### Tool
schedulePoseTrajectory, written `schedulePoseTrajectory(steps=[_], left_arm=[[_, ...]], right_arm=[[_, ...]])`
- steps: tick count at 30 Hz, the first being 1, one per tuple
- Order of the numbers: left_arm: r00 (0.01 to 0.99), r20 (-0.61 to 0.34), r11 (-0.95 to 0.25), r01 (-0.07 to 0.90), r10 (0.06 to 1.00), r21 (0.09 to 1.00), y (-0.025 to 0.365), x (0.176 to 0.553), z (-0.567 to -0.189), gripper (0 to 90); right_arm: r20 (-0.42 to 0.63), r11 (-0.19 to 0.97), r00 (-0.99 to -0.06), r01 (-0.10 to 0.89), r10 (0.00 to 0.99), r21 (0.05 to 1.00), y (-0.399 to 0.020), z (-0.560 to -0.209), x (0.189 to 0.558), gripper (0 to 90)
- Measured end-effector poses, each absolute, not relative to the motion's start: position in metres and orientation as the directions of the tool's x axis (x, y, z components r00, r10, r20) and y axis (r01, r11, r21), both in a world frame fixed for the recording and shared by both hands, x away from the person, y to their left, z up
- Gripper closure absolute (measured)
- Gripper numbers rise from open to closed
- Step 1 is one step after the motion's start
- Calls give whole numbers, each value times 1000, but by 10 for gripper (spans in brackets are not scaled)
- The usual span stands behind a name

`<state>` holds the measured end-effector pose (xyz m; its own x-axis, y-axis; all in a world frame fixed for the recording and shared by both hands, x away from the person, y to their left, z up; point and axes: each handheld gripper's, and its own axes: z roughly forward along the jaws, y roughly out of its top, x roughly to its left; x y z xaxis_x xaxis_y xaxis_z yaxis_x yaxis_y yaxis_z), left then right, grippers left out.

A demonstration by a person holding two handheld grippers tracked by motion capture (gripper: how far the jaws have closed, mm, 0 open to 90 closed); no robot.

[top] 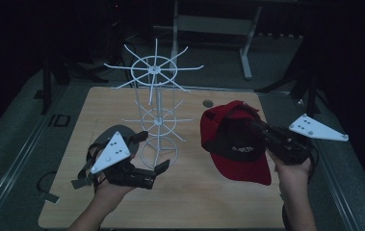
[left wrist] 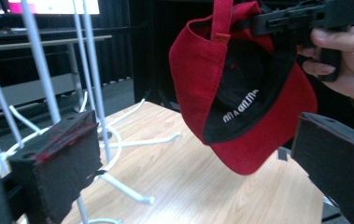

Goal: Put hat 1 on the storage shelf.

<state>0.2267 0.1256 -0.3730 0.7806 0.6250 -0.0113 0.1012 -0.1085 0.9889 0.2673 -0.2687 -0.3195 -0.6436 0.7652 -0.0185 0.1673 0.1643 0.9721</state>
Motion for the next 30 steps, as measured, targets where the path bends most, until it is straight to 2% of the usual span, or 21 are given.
schedulePoseTrajectory(steps=[10, 24, 27, 30], left_arm=[[809, 48, -159, 57, 586, 986, 88, 235, -365, 30], [816, 53, -201, 79, 576, 976, 47, 261, -363, 46], [811, 59, -219, 86, 582, 972, 37, 268, -361, 69], [808, 71, -223, 76, 585, 972, 30, 274, -358, 159]], right_arm=[[-28, 165, -687, 135, 726, 977, -260, -312, 253, 843], [-47, 181, -724, 108, 688, 978, -253, -309, 239, 843], [-42, 182, -733, 112, 679, 977, -253, -310, 239, 843], [-45, 185, -735, 111, 676, 976, -252, -310, 238, 843]])
